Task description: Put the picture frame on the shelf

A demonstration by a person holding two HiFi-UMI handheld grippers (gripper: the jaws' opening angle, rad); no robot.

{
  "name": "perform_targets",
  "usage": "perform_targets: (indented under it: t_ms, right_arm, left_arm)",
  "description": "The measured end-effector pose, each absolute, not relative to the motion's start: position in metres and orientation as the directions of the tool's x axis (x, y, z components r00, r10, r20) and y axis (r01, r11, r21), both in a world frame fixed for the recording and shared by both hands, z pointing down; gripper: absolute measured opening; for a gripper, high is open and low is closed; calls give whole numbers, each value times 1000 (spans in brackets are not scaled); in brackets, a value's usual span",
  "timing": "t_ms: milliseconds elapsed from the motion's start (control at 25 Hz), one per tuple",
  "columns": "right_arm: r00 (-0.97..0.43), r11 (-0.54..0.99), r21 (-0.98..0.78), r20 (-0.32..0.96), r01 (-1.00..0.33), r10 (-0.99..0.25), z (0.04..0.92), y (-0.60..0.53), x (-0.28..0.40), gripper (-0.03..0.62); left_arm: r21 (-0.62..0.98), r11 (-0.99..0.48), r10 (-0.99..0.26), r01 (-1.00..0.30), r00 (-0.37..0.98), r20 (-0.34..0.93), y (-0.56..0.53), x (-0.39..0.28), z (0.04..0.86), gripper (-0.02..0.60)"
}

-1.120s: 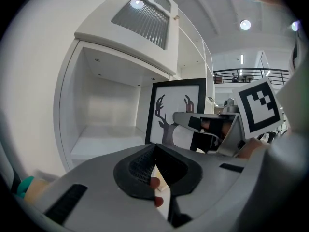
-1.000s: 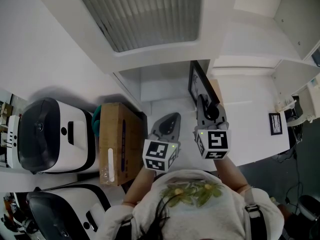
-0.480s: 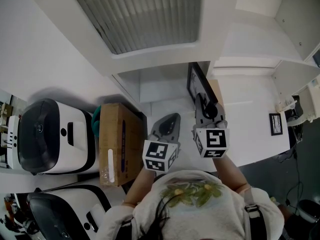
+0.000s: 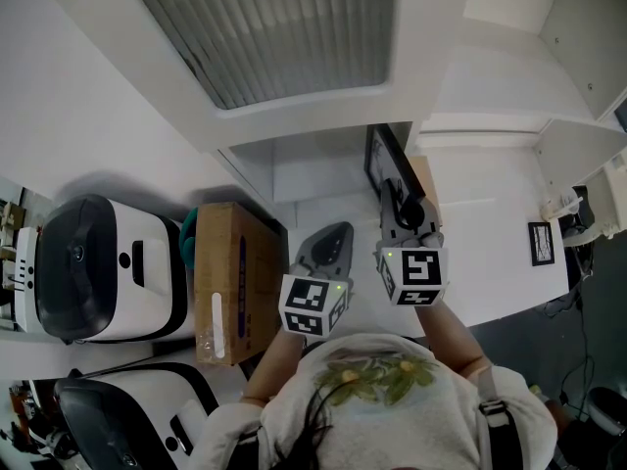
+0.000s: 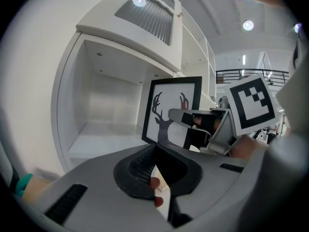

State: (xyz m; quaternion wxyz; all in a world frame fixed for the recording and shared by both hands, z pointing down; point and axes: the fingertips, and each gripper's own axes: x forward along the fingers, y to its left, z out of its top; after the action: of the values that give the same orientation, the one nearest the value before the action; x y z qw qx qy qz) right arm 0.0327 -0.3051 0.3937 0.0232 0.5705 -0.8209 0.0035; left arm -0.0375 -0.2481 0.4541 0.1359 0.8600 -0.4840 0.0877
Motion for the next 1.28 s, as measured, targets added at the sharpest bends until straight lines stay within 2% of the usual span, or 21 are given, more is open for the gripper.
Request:
perform_targets:
  t_ms: [1280]
  right_arm:
    - [-328, 330, 39, 39, -943, -944, 398, -330, 26, 34]
  left_arm:
    - [155, -487, -806, -859, 511, 300, -253, -39, 461, 26]
